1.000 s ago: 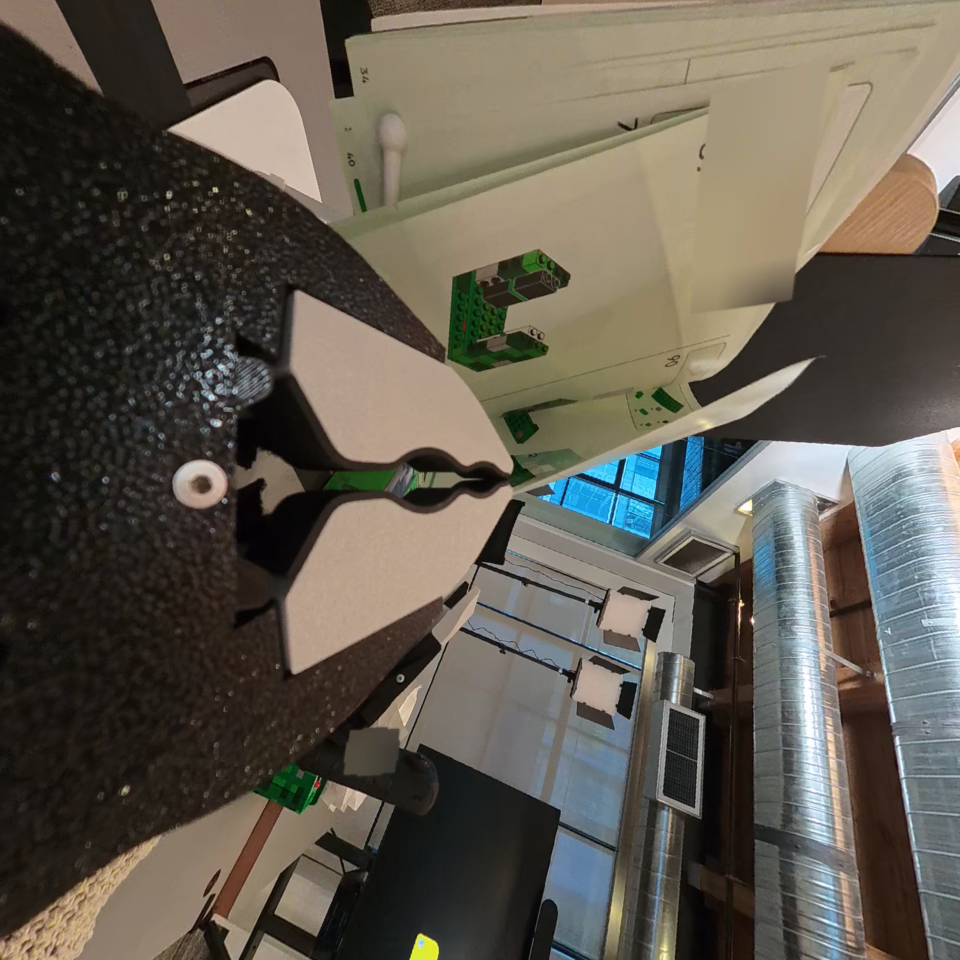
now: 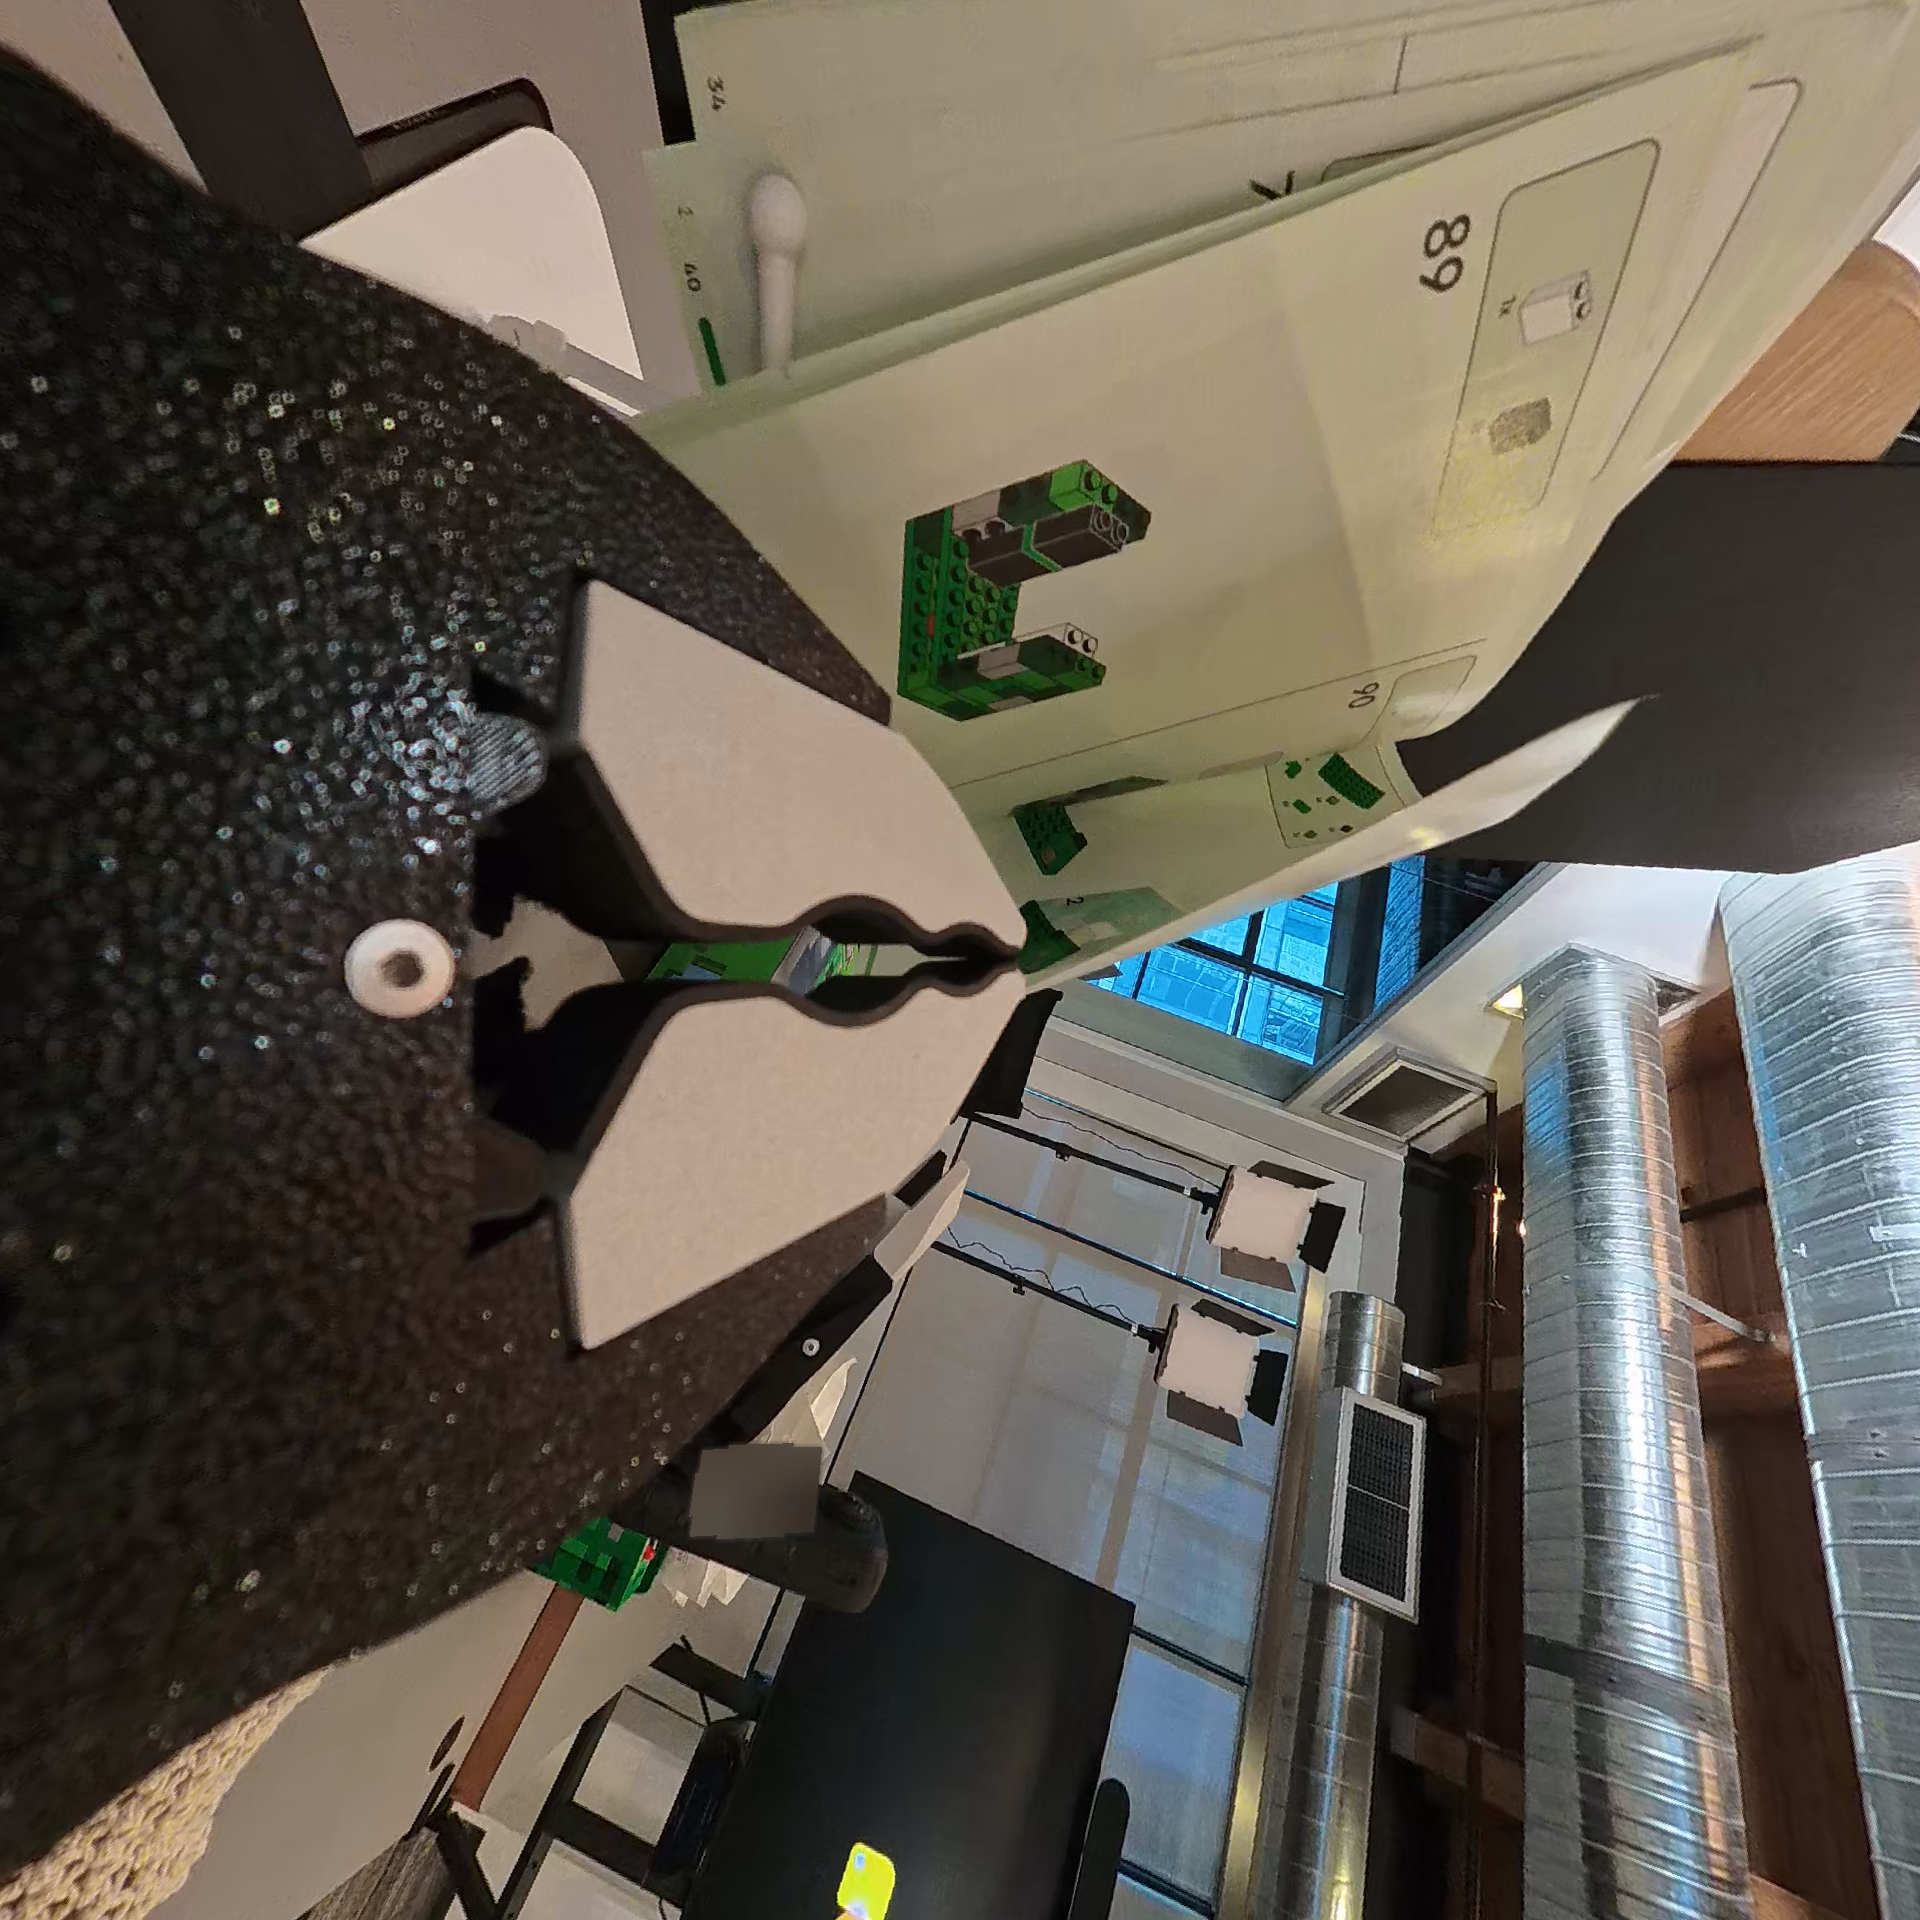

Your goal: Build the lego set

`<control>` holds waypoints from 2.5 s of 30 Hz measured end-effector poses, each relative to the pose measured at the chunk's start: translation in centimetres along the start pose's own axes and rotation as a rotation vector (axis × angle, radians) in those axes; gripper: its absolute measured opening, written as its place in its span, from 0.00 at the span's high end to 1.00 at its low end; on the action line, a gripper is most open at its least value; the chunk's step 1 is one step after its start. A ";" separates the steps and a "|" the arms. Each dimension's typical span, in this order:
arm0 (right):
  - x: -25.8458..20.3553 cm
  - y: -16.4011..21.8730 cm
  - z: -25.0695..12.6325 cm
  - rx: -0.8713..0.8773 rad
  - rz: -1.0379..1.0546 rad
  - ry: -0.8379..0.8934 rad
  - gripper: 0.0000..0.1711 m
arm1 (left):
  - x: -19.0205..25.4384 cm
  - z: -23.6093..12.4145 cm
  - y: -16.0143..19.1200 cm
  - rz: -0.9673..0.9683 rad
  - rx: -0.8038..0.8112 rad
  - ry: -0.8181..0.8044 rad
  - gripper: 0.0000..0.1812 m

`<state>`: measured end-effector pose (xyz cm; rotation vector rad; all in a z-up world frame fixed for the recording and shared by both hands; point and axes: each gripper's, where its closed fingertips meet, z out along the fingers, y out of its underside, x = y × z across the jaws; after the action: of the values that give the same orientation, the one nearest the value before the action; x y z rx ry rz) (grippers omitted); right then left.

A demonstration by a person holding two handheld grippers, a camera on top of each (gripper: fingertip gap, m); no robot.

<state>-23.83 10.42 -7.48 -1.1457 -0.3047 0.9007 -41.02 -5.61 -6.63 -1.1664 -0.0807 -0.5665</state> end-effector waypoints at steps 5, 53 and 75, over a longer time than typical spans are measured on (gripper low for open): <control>-0.2 -1.0 -0.1 0.009 0.009 -0.005 0.75 | 0.8 1.0 0.4 -0.015 -0.002 0.018 1.00; -8.8 -8.1 -24.7 -0.376 -0.512 -0.421 0.66 | 15.3 -5.3 16.1 0.524 -0.719 -0.488 1.00; -7.9 -5.8 -27.3 -0.447 0.006 -0.481 0.59 | 16.2 -8.3 17.4 0.347 -0.835 -0.613 0.51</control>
<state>-8.88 -13.99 -11.97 -1.3232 -0.9320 1.1438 -20.98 -14.33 -19.10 -2.0903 -0.1688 0.1199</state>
